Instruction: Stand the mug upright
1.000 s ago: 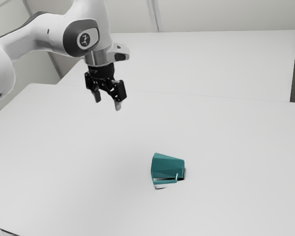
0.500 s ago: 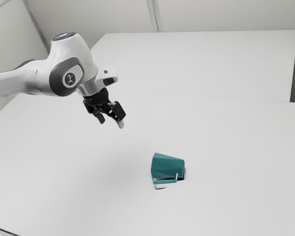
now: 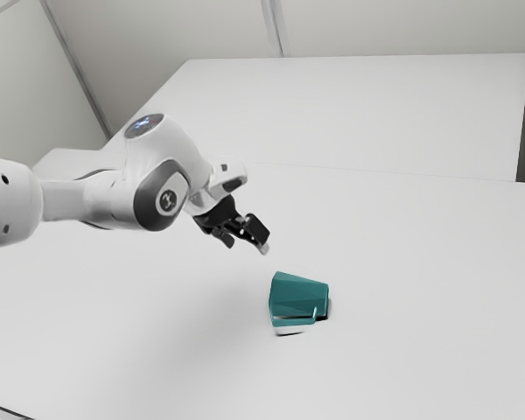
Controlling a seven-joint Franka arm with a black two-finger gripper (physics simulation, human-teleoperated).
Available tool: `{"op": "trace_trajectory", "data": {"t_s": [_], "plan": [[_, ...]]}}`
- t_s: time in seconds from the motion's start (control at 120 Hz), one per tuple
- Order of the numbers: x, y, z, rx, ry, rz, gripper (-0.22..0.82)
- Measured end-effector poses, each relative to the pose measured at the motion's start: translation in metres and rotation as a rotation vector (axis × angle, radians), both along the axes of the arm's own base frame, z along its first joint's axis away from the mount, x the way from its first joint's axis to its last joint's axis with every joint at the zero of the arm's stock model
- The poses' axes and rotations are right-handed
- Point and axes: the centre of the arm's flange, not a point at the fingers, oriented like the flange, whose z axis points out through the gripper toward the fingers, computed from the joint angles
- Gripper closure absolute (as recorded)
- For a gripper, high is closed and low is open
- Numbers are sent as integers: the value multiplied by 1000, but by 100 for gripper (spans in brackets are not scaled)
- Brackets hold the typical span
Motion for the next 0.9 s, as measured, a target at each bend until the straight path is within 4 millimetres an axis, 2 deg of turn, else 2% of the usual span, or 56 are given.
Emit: {"op": "trace_trajectory", "data": {"t_s": [0.167,0.358,0.625,0.733,0.9], "plan": [[-3,-14,-16,-29,21,17,0],[-5,-25,-25,-55,34,33,0],[-28,-56,-43,-83,78,4,0],[-40,-56,-56,-80,103,6,0],[-36,-44,-61,-79,98,37,1]]}}
